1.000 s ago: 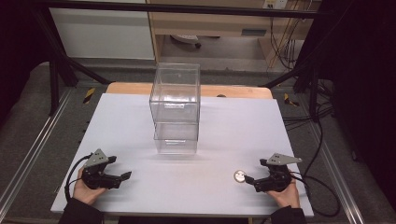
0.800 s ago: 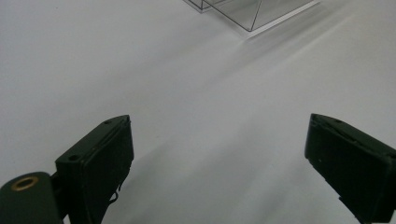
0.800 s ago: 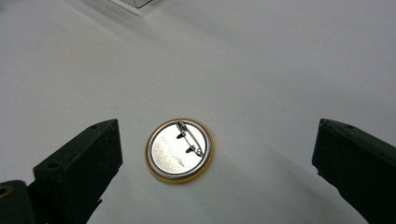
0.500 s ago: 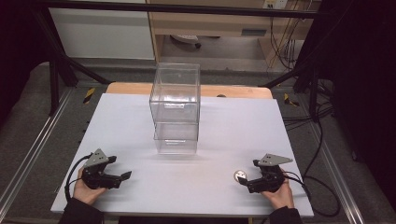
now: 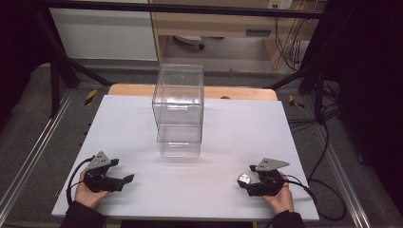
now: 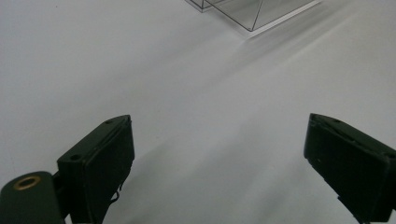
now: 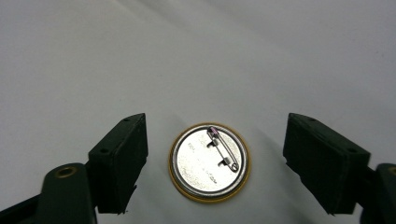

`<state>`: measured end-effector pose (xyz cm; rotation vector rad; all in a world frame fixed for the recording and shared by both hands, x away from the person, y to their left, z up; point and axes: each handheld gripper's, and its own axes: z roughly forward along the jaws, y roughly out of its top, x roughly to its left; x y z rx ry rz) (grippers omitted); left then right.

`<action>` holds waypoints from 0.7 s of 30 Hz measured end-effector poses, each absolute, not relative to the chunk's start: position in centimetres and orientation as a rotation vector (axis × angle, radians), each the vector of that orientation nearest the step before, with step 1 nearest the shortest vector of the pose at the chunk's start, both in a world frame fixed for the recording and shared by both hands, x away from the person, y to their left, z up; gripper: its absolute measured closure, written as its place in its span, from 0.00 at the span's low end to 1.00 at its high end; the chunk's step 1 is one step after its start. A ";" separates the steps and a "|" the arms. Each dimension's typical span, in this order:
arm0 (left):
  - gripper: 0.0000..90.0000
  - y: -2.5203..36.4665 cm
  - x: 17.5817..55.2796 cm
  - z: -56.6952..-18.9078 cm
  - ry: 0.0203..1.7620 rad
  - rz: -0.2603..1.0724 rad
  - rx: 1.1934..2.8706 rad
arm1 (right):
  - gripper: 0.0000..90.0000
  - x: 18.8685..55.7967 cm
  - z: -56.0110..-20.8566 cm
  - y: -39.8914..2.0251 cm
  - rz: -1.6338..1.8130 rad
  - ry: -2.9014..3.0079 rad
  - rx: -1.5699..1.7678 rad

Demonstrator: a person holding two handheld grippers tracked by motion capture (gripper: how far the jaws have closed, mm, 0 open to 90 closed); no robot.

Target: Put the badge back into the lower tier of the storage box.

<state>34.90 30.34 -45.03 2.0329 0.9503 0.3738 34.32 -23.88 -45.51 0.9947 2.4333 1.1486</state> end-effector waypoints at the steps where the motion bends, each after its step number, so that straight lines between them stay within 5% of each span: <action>1: 0.09 30.3 34.9 -45.0 0.950 0.374 2.033 | 0.28 34.3 -45.5 -23.8 1.151 2.435 0.990; 21: 0.09 30.3 34.8 -45.0 0.949 0.376 2.036 | 0.48 34.2 -45.8 -23.7 1.095 2.477 0.918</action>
